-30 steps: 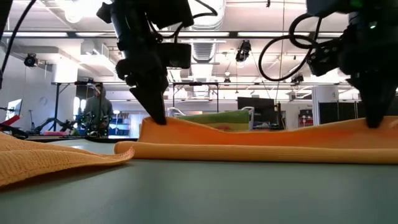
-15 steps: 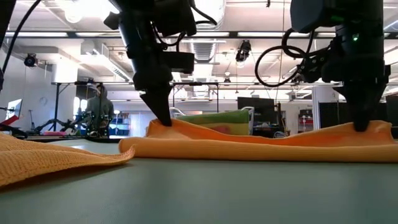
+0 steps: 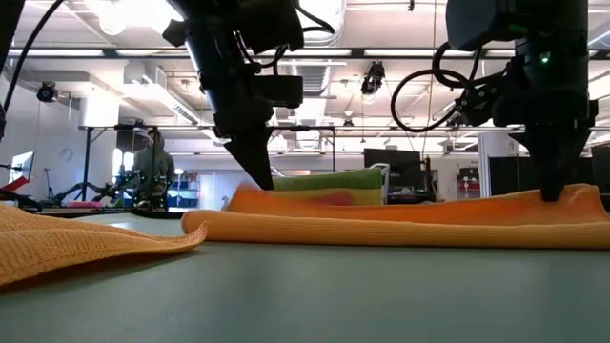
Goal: Fold microfiber towels
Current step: Fold the right orange microfiber towel
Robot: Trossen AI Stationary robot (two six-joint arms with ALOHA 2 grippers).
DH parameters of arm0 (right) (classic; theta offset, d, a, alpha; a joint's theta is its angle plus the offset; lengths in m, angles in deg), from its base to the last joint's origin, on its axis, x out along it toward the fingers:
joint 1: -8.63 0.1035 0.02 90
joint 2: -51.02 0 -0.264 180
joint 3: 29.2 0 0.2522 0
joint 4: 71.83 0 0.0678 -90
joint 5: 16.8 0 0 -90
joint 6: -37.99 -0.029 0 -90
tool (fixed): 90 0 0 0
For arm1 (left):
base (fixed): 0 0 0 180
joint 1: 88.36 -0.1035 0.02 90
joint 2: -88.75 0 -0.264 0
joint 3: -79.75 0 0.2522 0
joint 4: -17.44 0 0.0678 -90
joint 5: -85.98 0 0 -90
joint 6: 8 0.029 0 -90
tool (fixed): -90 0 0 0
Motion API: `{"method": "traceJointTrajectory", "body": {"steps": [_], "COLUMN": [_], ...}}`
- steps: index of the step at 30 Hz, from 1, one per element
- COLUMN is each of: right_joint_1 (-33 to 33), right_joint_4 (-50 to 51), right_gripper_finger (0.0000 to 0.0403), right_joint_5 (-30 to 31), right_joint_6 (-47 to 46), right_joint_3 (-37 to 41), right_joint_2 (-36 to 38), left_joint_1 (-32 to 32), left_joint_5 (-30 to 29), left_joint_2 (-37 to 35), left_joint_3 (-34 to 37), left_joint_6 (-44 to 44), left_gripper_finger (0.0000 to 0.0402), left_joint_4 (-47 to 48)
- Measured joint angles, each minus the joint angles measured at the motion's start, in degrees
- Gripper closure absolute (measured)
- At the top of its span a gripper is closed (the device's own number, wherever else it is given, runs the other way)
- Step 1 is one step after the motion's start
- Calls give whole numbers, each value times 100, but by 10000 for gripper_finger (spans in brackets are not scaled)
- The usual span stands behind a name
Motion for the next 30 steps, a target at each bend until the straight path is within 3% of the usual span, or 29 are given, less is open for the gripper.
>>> {"method": "traceJointTrajectory", "body": {"steps": [10, 18, 23, 30], "right_joint_1": [0, 20, 202, 238], "right_joint_4": [1108, 1266, 670, -796], "right_gripper_finger": [278, 257, 264, 277], "right_joint_5": [-75, -193, -150, -140], "right_joint_6": [-330, -168, 345, 756], "right_joint_3": [-107, -658, -862, -671], "right_joint_2": [4, 269, 475, 490], "left_joint_1": [-79, -64, 88, 203], "left_joint_5": [-199, 194, 1122, 1235], "left_joint_2": [-47, -390, -562, -439], "left_joint_3": [-54, -255, -224, 153], "left_joint_6": [0, -14, -1, -44], "left_gripper_finger": [266, 258, 258, 258], "left_joint_4": [201, 1127, 917, -227]}}
